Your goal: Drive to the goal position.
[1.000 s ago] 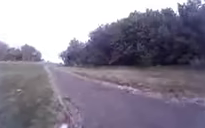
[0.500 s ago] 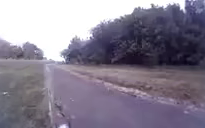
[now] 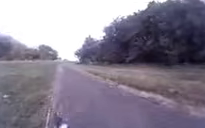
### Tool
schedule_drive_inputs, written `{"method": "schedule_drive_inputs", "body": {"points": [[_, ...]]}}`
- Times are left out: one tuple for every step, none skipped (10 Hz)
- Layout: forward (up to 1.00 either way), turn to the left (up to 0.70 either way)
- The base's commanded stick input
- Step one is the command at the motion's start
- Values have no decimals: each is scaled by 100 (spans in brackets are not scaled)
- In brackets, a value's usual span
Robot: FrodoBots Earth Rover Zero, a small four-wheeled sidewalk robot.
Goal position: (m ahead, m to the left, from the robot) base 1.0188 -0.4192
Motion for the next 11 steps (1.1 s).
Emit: {"method": "schedule_drive_inputs", "body": {"points": [[100,-5],[100,-1],[100,0],[100,0],[100,0],[100,0],[100,0],[100,0],[100,0],[100,0],[100,0]]}}
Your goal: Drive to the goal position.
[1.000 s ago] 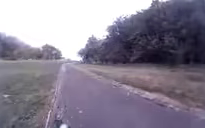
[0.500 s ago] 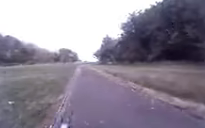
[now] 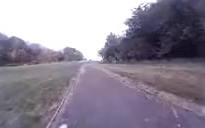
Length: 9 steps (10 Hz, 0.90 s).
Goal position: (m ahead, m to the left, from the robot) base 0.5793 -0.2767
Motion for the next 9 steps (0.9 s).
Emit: {"method": "schedule_drive_inputs", "body": {"points": [[100,0],[100,0],[100,0],[100,0],[100,0],[100,0],[100,0],[100,0],[100,0]]}}
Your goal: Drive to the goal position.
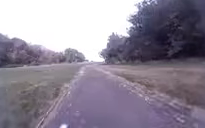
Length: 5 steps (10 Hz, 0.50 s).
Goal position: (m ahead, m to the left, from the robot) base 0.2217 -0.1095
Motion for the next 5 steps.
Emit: {"method": "schedule_drive_inputs", "body": {"points": [[100,0],[100,10],[100,19],[100,26],[80,12]]}}
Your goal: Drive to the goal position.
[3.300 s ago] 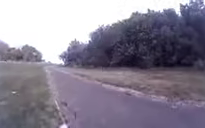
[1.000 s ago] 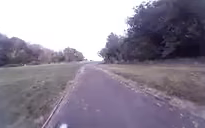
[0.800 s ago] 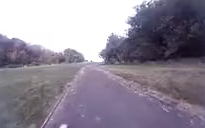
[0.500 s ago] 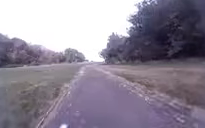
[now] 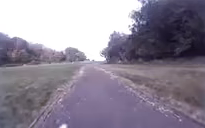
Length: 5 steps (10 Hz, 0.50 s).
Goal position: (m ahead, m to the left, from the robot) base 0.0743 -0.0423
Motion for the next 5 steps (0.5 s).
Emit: {"method": "schedule_drive_inputs", "body": {"points": [[48,7],[17,2],[0,0],[0,0],[0,0]]}}
